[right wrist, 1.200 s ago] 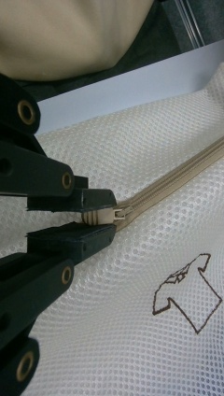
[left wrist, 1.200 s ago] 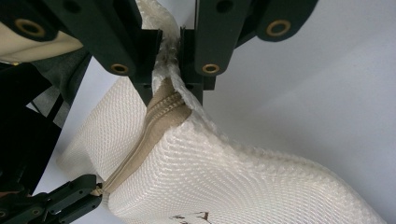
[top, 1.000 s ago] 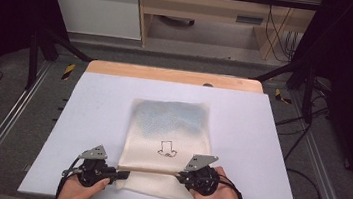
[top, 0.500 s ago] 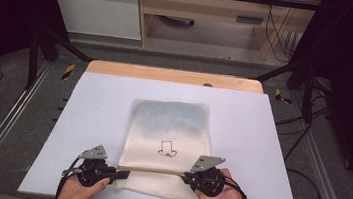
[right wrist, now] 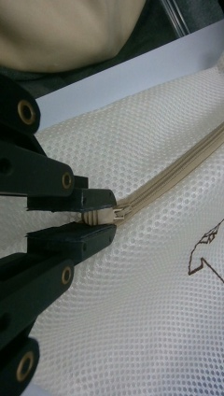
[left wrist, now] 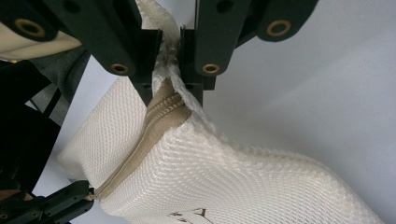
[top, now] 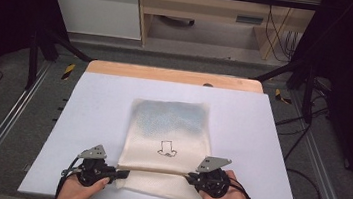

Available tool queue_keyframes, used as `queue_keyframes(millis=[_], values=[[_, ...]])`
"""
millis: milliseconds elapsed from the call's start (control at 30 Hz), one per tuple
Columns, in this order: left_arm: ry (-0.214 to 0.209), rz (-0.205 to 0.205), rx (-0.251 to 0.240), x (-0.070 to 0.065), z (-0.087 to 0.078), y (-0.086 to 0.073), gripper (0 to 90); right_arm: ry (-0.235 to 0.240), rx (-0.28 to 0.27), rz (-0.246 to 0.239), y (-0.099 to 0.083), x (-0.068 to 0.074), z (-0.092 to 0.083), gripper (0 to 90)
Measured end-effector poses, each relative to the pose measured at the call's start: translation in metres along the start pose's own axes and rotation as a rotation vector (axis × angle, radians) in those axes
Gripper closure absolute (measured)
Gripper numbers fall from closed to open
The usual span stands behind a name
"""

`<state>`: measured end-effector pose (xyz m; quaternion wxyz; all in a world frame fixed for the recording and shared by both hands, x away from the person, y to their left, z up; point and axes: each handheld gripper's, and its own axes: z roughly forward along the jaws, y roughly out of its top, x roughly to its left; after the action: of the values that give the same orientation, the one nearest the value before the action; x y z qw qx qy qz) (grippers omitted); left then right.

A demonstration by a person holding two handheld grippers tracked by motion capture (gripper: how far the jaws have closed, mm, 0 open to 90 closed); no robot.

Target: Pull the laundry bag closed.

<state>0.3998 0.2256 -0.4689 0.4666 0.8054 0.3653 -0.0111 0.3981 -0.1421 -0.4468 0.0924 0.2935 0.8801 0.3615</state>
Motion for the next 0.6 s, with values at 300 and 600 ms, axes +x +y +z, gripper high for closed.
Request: queue_keyframes(millis=[300, 600], values=[[0.001, -0.001, -0.002, 0.001, 0.000, 0.000, 82.3, -0.010, -0.005, 0.027, -0.007, -0.005, -0.006, 82.0], [0.001, -0.004, -0.002, 0.001, -0.001, 0.000, 82.3, -0.016, -0.011, 0.054, -0.013, -0.008, -0.010, 81.9]])
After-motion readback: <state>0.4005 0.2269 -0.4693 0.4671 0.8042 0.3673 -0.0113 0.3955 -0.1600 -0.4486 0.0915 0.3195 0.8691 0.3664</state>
